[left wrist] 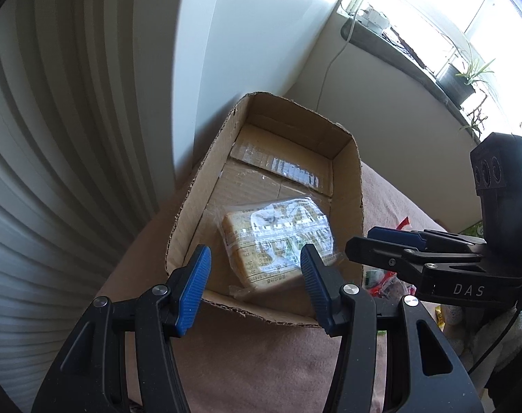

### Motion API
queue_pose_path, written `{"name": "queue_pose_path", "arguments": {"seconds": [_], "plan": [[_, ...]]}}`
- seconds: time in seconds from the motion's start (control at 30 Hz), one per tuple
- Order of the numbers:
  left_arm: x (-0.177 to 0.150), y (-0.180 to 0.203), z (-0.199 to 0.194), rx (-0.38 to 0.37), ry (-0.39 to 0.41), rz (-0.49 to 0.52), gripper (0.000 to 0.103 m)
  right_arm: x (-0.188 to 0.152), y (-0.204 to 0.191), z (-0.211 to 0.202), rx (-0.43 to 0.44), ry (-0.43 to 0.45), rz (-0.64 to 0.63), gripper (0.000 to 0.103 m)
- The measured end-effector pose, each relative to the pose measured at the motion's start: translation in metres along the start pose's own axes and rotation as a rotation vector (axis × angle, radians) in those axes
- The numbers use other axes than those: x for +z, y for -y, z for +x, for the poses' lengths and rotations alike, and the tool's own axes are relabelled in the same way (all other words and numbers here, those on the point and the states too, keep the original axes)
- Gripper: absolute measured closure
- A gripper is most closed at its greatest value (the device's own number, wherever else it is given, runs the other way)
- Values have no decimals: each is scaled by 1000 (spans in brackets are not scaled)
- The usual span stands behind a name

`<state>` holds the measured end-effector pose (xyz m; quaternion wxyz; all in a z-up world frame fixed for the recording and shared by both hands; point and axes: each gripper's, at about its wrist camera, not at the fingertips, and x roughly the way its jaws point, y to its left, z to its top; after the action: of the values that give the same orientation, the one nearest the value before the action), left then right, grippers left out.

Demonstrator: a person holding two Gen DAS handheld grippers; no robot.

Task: Organize snacks

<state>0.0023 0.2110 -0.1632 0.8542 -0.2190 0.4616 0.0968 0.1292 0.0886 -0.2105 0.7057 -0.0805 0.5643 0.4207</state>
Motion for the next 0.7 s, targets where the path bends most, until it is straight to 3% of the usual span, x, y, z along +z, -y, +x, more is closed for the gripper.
{"name": "queue_pose_path", "arguments": {"seconds": [0.4, 0.7], "plan": [[-13, 49, 0, -52, -4, 185, 51, -55, 64, -70, -108, 181, 165, 44], [-29, 94, 7, -114, -45, 260, 51, -125, 116, -124, -244, 197, 299, 44]]}}
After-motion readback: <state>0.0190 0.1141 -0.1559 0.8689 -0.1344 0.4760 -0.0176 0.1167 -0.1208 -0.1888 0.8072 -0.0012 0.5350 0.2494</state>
